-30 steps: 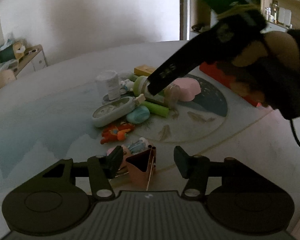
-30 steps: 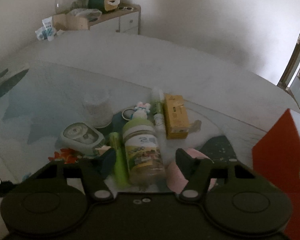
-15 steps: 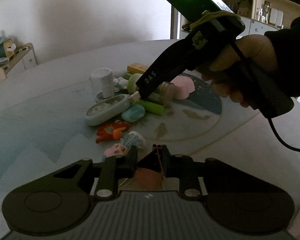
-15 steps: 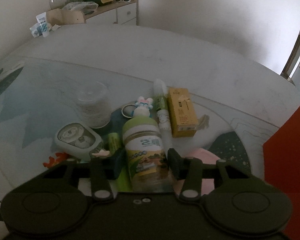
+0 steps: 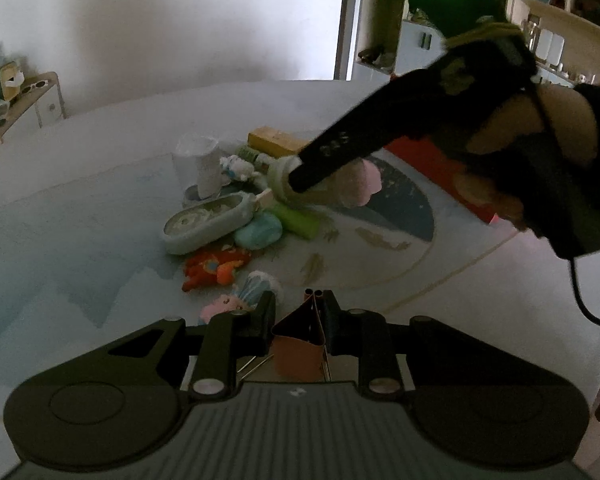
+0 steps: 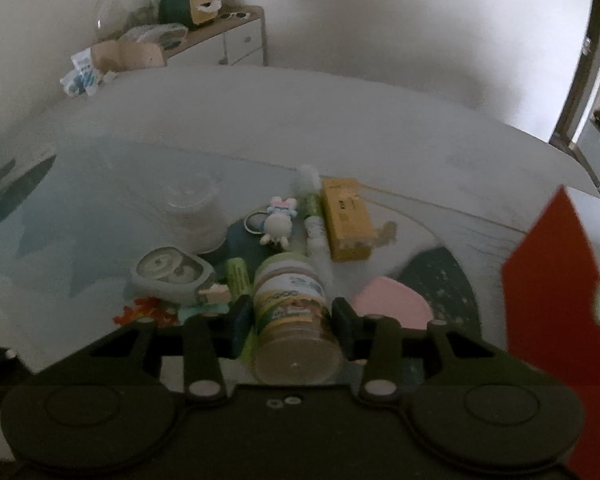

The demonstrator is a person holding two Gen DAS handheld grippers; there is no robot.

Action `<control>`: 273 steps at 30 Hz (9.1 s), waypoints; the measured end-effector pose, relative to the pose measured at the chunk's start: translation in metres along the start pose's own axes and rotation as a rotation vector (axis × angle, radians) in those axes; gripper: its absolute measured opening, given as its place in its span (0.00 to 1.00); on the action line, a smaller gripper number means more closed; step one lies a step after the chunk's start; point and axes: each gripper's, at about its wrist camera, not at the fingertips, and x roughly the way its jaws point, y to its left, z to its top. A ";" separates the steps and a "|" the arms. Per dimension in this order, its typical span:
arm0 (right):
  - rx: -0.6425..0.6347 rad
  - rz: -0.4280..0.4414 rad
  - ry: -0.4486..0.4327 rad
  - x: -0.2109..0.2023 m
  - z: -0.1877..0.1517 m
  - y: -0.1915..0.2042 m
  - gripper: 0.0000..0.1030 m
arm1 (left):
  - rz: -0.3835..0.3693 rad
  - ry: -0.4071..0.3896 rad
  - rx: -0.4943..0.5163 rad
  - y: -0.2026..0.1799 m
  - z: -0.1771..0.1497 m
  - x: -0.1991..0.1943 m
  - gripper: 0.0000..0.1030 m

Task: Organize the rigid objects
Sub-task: 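Carry the jar with the right gripper into the red box, then lower the jar into the box and open the right gripper, then withdraw the right tool from the box back to the table, then close the right gripper on the rim of the pink heart dish, then lift the pink heart dish with the right gripper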

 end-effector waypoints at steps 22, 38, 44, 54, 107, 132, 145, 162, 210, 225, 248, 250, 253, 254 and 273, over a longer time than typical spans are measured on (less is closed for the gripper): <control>0.090 0.012 -0.179 -0.120 -0.018 -0.080 0.41 | -0.022 -0.063 -0.033 -0.050 0.088 -0.018 0.23; 0.162 -0.080 -0.236 -0.151 -0.041 -0.206 0.41 | -0.070 -0.050 0.033 -0.149 0.172 0.035 0.23; 0.174 -0.107 -0.219 -0.142 -0.052 -0.246 0.41 | -0.065 -0.014 0.033 -0.183 0.197 0.072 0.23; 0.166 -0.151 -0.152 -0.115 -0.063 -0.288 0.41 | -0.076 0.045 0.066 -0.233 0.236 0.133 0.23; 0.184 -0.056 0.065 -0.104 -0.076 -0.321 0.57 | -0.022 0.361 0.005 -0.262 0.236 0.243 0.26; 0.183 -0.025 -0.111 -0.183 -0.075 -0.284 0.66 | -0.009 0.048 0.009 -0.256 0.214 0.091 0.26; 0.193 0.010 -0.188 -0.195 -0.067 -0.229 0.81 | 0.011 -0.053 0.002 -0.218 0.187 0.034 0.67; 0.223 0.081 -0.321 -0.199 -0.060 -0.136 1.00 | 0.027 -0.132 -0.036 -0.132 0.139 -0.031 0.83; 0.135 -0.102 -0.137 -0.029 -0.022 -0.044 0.99 | 0.212 0.007 -0.132 0.022 -0.005 0.019 1.00; 0.107 -0.125 -0.033 0.025 -0.021 -0.058 0.96 | 0.187 0.046 -0.164 0.028 -0.012 0.035 0.99; 0.076 -0.103 -0.011 0.039 -0.021 -0.059 0.72 | 0.176 0.071 -0.150 0.027 -0.011 0.038 0.60; 0.075 -0.103 -0.010 0.039 -0.022 -0.059 0.72 | 0.177 0.072 -0.148 0.027 -0.012 0.038 0.60; 0.071 -0.111 -0.017 0.036 -0.023 -0.058 0.71 | 0.175 0.073 -0.154 0.026 -0.012 0.038 0.60; 0.072 -0.112 -0.018 0.034 -0.023 -0.058 0.71 | 0.174 0.074 -0.156 0.026 -0.011 0.038 0.60; 0.103 -0.020 -0.061 -0.035 -0.041 -0.048 0.67 | 0.172 0.069 -0.192 0.014 -0.001 0.023 0.59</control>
